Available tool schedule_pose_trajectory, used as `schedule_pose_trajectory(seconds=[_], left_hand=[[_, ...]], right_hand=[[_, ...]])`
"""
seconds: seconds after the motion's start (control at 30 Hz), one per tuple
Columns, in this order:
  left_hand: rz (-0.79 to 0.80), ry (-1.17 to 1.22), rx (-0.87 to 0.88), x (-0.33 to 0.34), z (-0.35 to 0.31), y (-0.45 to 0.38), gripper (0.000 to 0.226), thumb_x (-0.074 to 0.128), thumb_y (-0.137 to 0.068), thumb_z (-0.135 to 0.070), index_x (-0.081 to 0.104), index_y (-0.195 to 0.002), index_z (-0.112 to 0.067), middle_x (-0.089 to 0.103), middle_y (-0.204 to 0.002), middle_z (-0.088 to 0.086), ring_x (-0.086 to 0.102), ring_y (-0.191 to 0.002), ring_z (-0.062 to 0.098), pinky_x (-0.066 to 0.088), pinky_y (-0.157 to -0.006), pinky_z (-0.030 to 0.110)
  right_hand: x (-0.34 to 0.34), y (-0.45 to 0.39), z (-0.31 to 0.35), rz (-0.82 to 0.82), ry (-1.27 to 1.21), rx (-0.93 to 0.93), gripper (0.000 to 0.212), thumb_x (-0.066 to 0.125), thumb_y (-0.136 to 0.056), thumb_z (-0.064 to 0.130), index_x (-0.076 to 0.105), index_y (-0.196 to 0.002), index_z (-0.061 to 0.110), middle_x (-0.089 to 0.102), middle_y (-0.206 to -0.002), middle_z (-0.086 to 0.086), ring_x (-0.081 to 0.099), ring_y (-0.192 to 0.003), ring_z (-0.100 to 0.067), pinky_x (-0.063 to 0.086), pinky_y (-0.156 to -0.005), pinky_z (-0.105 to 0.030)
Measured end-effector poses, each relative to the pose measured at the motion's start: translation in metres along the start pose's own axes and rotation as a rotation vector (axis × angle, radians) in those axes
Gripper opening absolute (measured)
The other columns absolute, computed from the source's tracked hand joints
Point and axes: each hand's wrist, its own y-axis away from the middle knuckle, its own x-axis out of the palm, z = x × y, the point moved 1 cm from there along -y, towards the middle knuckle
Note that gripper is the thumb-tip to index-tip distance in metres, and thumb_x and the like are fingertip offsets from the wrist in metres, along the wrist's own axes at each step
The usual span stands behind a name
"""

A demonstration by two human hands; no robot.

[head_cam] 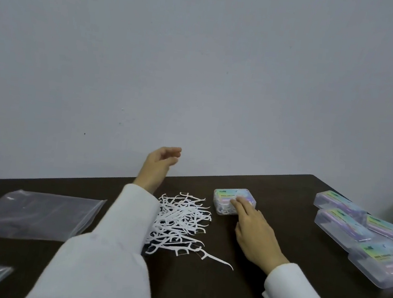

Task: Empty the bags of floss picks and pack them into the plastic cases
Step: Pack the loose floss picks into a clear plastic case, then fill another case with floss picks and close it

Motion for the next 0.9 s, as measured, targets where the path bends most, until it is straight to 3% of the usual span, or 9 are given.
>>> schedule_pose_trajectory(seconds=[0.17, 0.27, 0.5, 0.77, 0.9], left_hand=[[-0.048, -0.154, 0.058, -0.02, 0.013, -0.002, 0.029, 0.047, -0.094, -0.003, 0.057, -0.12, -0.012, 0.057, -0.125, 0.002, 0.048, -0.117, 0.012, 0.032, -0.097, 0.022], [-0.015, -0.268, 0.09, -0.019, 0.022, 0.0, 0.032, 0.046, -0.096, -0.01, 0.053, -0.126, -0.019, 0.05, -0.136, -0.001, 0.04, -0.131, 0.013, 0.028, -0.102, 0.023], [0.032, -0.536, 0.187, -0.021, 0.032, 0.004, 0.042, 0.045, -0.098, -0.014, 0.04, -0.139, -0.02, 0.038, -0.147, -0.004, 0.03, -0.137, 0.011, 0.019, -0.103, 0.015], [-0.002, -0.56, 0.162, -0.027, 0.037, 0.001, 0.044, 0.046, -0.097, -0.013, 0.039, -0.139, -0.022, 0.037, -0.147, -0.004, 0.029, -0.137, 0.01, 0.02, -0.105, 0.018], [0.001, -0.548, 0.156, -0.025, 0.037, 0.001, 0.042, 0.047, -0.097, -0.011, 0.041, -0.138, -0.02, 0.039, -0.146, -0.003, 0.031, -0.136, 0.011, 0.022, -0.105, 0.019]], right_hand=[[0.011, -0.034, 0.003, 0.059, -0.011, 0.007, 0.063, 0.036, -0.092, 0.002, 0.011, -0.149, 0.016, 0.008, -0.157, 0.002, 0.011, -0.144, -0.016, 0.008, -0.117, -0.036], [0.018, -0.056, 0.004, 0.085, 0.02, 0.019, 0.066, 0.037, -0.092, 0.002, 0.008, -0.149, 0.016, 0.006, -0.158, 0.001, 0.008, -0.145, -0.017, 0.007, -0.117, -0.039], [0.024, -0.093, 0.008, 0.154, 0.053, 0.044, 0.07, 0.04, -0.092, 0.003, 0.004, -0.15, 0.015, 0.001, -0.158, 0.0, 0.006, -0.145, -0.017, 0.007, -0.116, -0.042], [0.028, -0.116, 0.011, 0.153, 0.096, 0.056, 0.067, 0.041, -0.092, 0.005, 0.007, -0.149, 0.014, 0.005, -0.158, -0.001, 0.011, -0.144, -0.02, 0.01, -0.115, -0.045], [0.029, -0.113, 0.011, 0.18, 0.127, 0.067, 0.068, 0.038, -0.094, 0.006, 0.0, -0.15, 0.016, -0.003, -0.158, -0.001, 0.003, -0.145, -0.019, 0.004, -0.114, -0.052]])
